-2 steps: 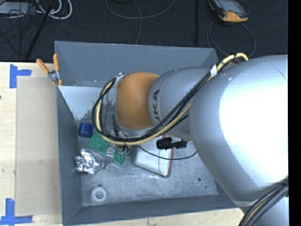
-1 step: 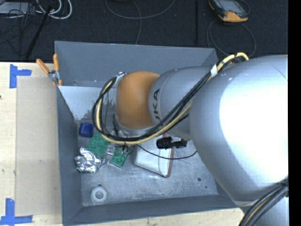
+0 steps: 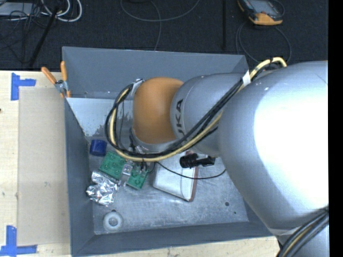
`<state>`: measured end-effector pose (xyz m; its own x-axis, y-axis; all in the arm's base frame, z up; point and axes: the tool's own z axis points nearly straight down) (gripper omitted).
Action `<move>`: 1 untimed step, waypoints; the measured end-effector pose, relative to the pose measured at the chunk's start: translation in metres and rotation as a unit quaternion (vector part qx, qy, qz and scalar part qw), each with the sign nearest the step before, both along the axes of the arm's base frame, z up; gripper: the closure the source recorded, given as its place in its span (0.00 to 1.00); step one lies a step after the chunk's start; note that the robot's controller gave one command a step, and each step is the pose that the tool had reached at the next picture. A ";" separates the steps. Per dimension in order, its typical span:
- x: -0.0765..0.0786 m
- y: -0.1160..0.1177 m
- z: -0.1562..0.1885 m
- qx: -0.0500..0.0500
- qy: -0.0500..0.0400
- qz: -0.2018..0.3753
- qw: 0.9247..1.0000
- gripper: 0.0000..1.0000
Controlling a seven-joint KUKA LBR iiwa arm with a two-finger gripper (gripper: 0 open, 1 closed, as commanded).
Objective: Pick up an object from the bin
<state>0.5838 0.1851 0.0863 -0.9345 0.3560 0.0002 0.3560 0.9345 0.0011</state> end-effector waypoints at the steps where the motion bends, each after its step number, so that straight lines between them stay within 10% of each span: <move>1: 0.002 0.000 0.082 0.001 -0.003 0.001 1.000 1.00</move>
Offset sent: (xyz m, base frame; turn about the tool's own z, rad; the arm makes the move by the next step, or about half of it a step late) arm 0.0000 0.0000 0.0775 0.0000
